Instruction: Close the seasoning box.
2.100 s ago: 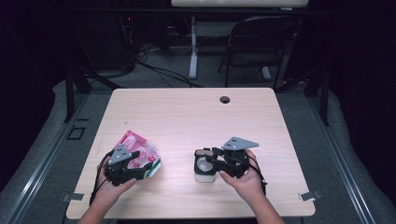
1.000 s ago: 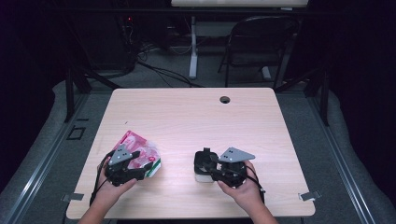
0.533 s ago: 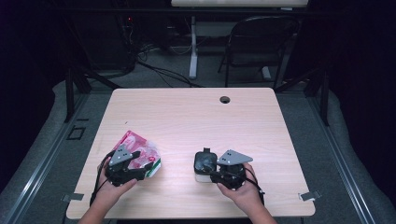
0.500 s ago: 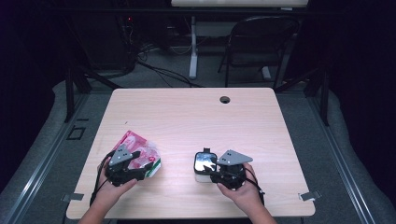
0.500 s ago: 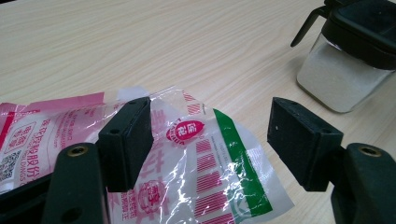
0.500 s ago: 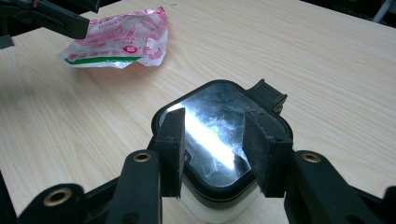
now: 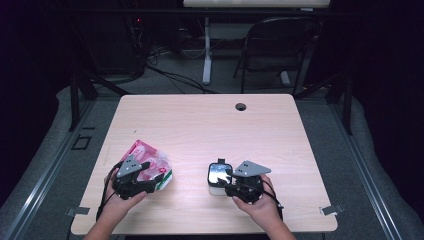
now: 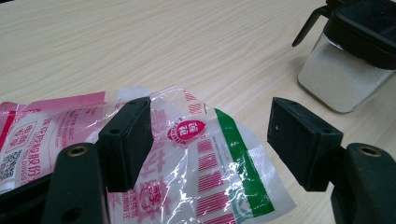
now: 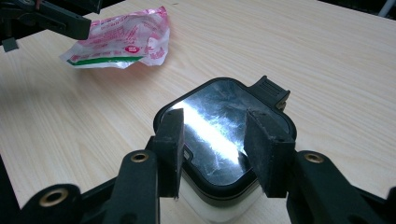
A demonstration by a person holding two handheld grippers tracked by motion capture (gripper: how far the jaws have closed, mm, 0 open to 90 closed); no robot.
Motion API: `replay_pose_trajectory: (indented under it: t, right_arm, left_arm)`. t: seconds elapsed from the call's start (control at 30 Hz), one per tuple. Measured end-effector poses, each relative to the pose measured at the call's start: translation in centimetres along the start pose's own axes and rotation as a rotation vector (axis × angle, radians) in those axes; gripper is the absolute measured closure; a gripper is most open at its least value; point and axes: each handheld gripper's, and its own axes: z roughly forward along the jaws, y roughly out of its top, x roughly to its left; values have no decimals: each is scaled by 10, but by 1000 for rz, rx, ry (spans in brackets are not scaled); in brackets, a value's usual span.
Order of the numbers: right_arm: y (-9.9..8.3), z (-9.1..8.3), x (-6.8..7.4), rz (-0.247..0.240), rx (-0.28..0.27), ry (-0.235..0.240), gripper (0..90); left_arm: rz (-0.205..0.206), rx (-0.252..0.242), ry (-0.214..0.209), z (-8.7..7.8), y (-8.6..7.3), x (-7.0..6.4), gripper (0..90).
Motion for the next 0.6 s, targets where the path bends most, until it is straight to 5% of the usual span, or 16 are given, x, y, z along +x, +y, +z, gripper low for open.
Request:
replay_pose_trajectory:
  t: [0.37,0.6]
  right_arm:
    - [0,-1,-2,18,1,5,570]
    - [-1,-5,-11,70,-16,0,559]
  left_arm:
    - [-8,-7,2,0,0,1,308]
    - [-17,-4,7,-3,0,5,307]
